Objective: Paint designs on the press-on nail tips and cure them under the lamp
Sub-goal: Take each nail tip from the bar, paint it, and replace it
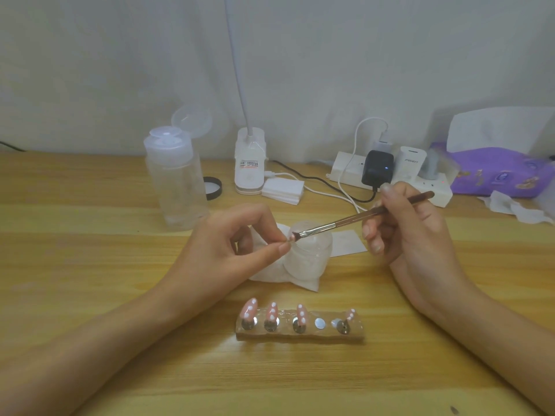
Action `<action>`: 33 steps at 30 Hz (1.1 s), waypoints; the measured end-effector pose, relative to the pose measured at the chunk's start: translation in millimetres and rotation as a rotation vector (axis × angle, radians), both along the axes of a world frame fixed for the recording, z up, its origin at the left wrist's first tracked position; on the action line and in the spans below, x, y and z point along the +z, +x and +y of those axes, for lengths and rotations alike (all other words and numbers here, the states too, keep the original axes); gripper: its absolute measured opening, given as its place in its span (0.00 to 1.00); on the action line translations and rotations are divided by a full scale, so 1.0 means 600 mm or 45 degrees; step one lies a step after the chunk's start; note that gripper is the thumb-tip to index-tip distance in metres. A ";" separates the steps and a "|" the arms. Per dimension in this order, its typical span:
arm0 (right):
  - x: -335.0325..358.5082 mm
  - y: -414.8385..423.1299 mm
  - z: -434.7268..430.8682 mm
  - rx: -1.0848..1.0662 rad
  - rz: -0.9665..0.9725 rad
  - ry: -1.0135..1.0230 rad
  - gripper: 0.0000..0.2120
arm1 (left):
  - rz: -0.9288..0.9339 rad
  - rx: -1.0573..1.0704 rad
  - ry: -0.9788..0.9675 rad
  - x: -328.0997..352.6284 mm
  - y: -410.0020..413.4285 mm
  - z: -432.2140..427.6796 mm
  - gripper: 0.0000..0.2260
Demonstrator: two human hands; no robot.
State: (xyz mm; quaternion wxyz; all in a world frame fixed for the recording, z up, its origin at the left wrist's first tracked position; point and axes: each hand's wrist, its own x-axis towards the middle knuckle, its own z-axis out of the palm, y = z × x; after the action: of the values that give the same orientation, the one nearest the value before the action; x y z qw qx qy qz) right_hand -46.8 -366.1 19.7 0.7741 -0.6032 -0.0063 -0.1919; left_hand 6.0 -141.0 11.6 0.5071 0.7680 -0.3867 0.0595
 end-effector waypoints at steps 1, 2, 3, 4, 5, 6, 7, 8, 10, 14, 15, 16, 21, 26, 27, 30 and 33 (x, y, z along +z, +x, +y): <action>-0.001 0.000 -0.002 -0.034 0.007 -0.019 0.13 | 0.005 0.000 -0.002 0.000 0.000 0.000 0.06; -0.001 0.000 -0.004 -0.063 0.008 -0.029 0.13 | 0.009 -0.003 -0.004 0.000 0.000 0.000 0.06; -0.001 0.000 -0.005 -0.080 0.000 -0.024 0.13 | 0.016 -0.008 -0.006 -0.001 0.000 0.000 0.07; -0.001 0.000 -0.005 -0.082 -0.018 -0.004 0.13 | 0.027 -0.015 -0.007 -0.001 0.000 0.001 0.06; 0.000 0.001 -0.005 -0.070 -0.044 0.021 0.13 | 0.040 -0.022 -0.010 -0.001 0.000 0.001 0.06; 0.001 0.000 -0.004 -0.047 -0.068 0.036 0.14 | 0.054 -0.027 -0.016 -0.001 0.000 0.001 0.06; 0.002 0.000 -0.002 -0.018 -0.086 0.034 0.13 | 0.068 -0.027 -0.025 -0.001 0.000 0.001 0.06; 0.001 0.000 -0.001 0.006 -0.095 0.017 0.13 | 0.079 -0.025 -0.034 -0.002 0.000 0.001 0.06; 0.000 0.001 0.000 0.019 -0.087 -0.025 0.12 | 0.096 -0.026 -0.041 -0.003 0.000 0.000 0.06; -0.003 0.003 -0.005 -0.067 -0.037 -0.064 0.12 | 0.130 -0.020 -0.041 -0.006 0.002 0.001 0.06; -0.003 0.004 -0.007 -0.080 -0.035 -0.056 0.12 | 0.139 -0.025 -0.043 -0.006 0.002 0.002 0.06; -0.003 0.004 -0.008 -0.087 -0.034 -0.043 0.13 | 0.153 -0.023 -0.060 -0.006 0.002 0.002 0.06; -0.002 0.007 -0.012 -0.105 -0.002 0.053 0.15 | 0.235 0.151 -0.492 0.007 0.003 0.009 0.05; -0.002 0.009 -0.014 -0.130 0.025 0.137 0.14 | 0.121 0.226 -0.538 0.029 -0.013 0.012 0.06; -0.002 0.010 -0.014 -0.129 0.029 0.151 0.14 | 0.096 0.219 -0.497 0.033 -0.019 0.011 0.05; -0.003 0.010 -0.015 -0.131 0.048 0.171 0.14 | 0.010 0.121 -0.301 0.050 -0.046 0.004 0.03; -0.004 0.011 -0.018 -0.138 0.070 0.176 0.14 | -0.093 0.043 0.013 0.061 -0.081 -0.007 0.04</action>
State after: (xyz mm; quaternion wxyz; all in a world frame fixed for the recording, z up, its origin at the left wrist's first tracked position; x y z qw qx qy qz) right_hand -40.2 -376.8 17.6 0.8023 -0.5527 0.0607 -0.2170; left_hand -42.3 -145.1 48.4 0.4877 0.7741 -0.3924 0.0942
